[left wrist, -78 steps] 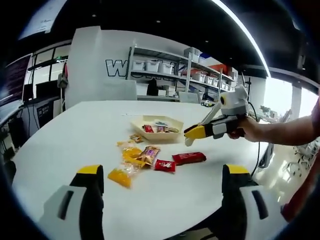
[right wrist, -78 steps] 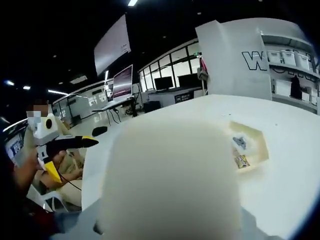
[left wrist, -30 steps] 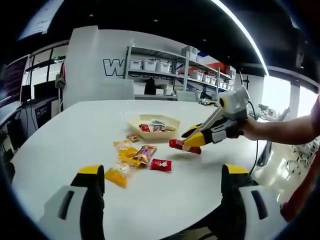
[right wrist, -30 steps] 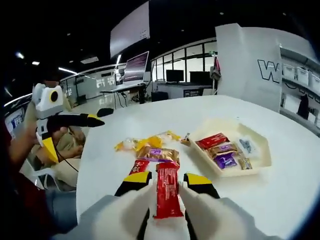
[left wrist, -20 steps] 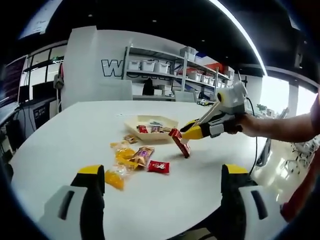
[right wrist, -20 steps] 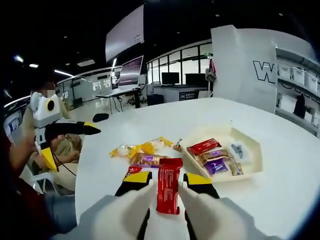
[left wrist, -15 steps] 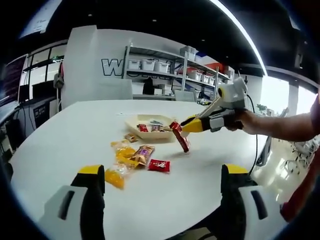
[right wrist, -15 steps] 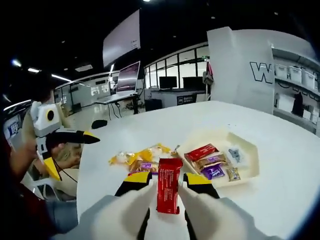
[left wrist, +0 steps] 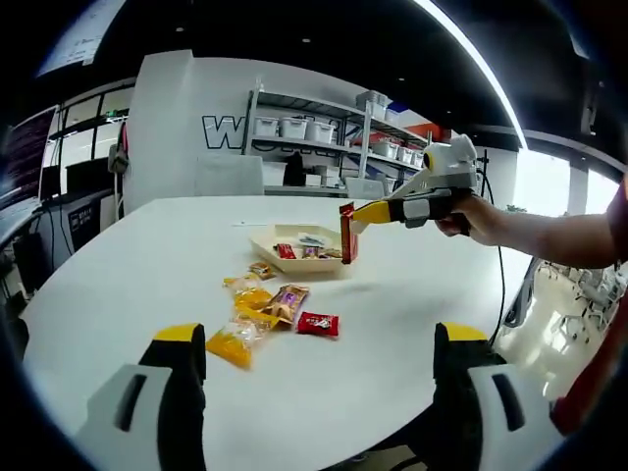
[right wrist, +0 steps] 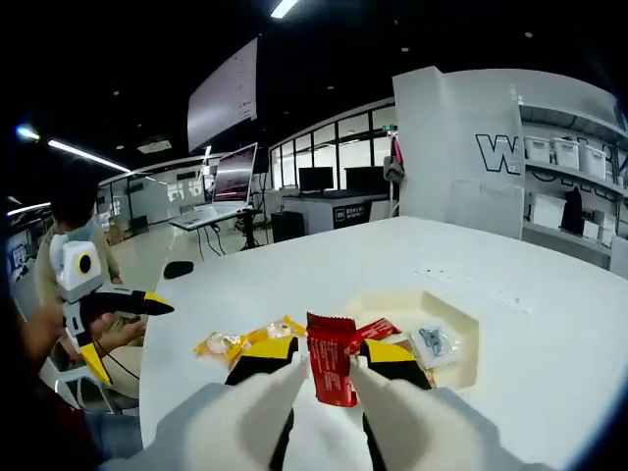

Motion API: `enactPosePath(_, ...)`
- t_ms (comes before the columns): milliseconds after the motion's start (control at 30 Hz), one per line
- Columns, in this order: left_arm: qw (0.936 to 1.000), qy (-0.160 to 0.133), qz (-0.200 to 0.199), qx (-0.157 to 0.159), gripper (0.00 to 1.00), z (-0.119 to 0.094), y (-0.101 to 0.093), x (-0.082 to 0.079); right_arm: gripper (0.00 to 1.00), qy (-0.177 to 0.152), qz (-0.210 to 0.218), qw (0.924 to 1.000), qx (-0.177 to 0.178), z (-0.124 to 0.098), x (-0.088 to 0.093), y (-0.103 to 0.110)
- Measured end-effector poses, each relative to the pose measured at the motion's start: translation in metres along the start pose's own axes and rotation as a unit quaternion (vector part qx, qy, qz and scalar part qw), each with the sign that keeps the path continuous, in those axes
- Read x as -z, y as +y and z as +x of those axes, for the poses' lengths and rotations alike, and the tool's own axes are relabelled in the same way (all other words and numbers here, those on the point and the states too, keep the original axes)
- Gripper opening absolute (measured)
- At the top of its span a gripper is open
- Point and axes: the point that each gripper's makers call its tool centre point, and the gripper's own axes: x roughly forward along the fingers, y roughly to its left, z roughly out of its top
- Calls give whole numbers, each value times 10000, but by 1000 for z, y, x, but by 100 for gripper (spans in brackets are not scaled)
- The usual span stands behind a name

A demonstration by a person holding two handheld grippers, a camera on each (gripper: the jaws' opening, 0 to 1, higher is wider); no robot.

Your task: Place the target food into the container with the food tongs after gripping and lifting it, then release it inside without dropping or visibly crushing the food.

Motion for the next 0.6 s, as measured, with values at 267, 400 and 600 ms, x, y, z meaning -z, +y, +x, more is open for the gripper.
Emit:
enactPosePath(267, 10000, -22, 27, -59, 94, -2, 3, -4, 19, -130, 66, 9991, 402, 10, -30, -40)
enactPosePath(400, 10000, -24, 32, -75, 94, -2, 5, -4, 20, -93, 78, 9991, 405, 10, -24, -38)
enactPosePath(600, 10000, -8, 36, -42, 94, 0, 3, -3, 20, -72, 208, 9990, 388, 7, -14, -37)
